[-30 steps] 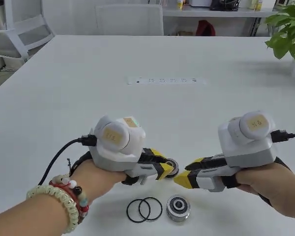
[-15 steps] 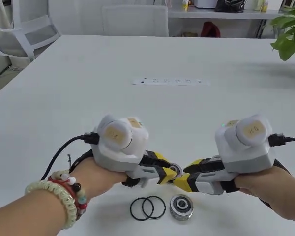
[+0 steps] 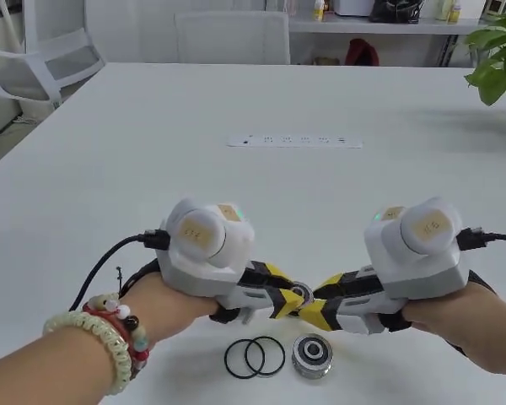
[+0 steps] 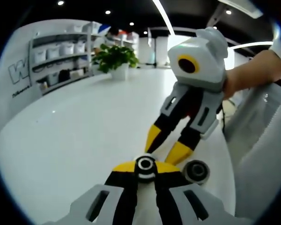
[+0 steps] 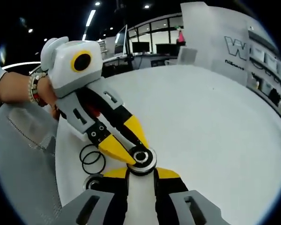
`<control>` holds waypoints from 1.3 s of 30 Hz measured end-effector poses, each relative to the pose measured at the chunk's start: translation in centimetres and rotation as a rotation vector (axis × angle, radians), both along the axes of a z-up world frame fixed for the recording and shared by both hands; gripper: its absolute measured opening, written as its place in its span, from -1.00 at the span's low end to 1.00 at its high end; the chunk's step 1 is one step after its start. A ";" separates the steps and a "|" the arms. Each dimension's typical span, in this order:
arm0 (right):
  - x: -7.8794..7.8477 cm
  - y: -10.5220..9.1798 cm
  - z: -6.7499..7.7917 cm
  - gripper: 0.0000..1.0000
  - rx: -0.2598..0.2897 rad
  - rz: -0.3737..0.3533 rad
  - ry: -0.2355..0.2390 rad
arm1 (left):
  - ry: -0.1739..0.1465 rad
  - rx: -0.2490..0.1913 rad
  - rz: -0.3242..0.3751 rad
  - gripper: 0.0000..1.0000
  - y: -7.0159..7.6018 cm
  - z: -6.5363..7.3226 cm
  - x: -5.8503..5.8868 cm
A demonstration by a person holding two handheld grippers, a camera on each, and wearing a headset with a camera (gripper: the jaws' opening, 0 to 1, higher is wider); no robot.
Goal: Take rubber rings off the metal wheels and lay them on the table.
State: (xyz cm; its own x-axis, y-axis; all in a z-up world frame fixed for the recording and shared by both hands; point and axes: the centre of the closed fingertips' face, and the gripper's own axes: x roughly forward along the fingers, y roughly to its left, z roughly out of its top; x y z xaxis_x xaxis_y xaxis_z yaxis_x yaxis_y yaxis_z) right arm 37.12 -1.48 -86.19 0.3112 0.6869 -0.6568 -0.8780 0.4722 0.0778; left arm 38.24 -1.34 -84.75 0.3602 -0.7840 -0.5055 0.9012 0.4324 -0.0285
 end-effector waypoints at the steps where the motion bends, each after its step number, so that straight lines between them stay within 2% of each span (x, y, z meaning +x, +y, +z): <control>1: 0.0 0.0 0.0 -0.65 -0.002 0.002 -0.001 | 0.000 0.000 0.000 -0.72 0.0 0.0 0.0; 5: -0.1 -0.2 -0.1 -0.71 -0.015 0.012 -0.003 | 0.000 -0.001 -0.001 -0.72 0.0 0.0 0.0; 6: -0.1 -0.7 -0.4 -0.84 -0.051 0.022 -0.011 | 0.000 -0.002 -0.001 -0.72 0.0 0.0 0.0; 7: 0.0 -0.7 -0.5 -0.88 -0.046 0.018 -0.014 | 0.001 -0.003 -0.002 -0.72 0.0 0.0 0.0; 9: 0.0 -0.6 -0.4 -0.88 -0.021 0.000 0.013 | 0.001 -0.003 -0.002 -0.72 0.0 0.0 0.0; 15: 0.1 -0.7 -0.4 -0.94 -0.046 0.008 -0.009 | 0.000 -0.004 -0.002 -0.72 0.0 0.0 0.0; 18: 0.5 -1.0 -0.3 -1.00 -0.058 -0.012 -0.019 | 0.000 -0.003 0.000 -0.72 0.1 0.0 0.0; 21: 0.7 -1.2 -0.3 -1.00 -0.040 -0.055 0.016 | -0.001 -0.003 -0.002 -0.72 0.0 0.0 0.0; 28: 1.0 -1.6 -0.1 -1.00 0.098 -0.237 0.205 | 0.000 -0.002 -0.001 -0.72 0.0 0.0 0.0; 31: 0.9 -1.5 0.1 -1.00 0.209 -0.359 0.342 | 0.001 -0.005 -0.001 -0.72 0.0 0.0 0.0; 34: 1.1 -1.6 0.2 -1.00 0.294 -0.424 0.421 | 0.001 -0.008 -0.001 -0.72 0.0 0.0 0.0; 35: 1.1 -1.5 0.3 -1.00 0.336 -0.471 0.472 | 0.000 -0.009 -0.001 -0.72 0.0 0.0 0.0; 37: 1.5 -1.8 0.1 -1.00 0.386 -0.515 0.533 | -0.001 -0.011 0.000 -0.72 0.0 0.0 0.0; 38: 1.3 -1.8 0.1 -1.00 0.384 -0.493 0.526 | -0.001 -0.011 0.000 -0.72 -0.1 0.0 0.0; 39: 1.4 -1.8 0.2 -1.00 0.397 -0.506 0.533 | -0.001 -0.011 0.000 -0.72 -0.1 0.0 0.0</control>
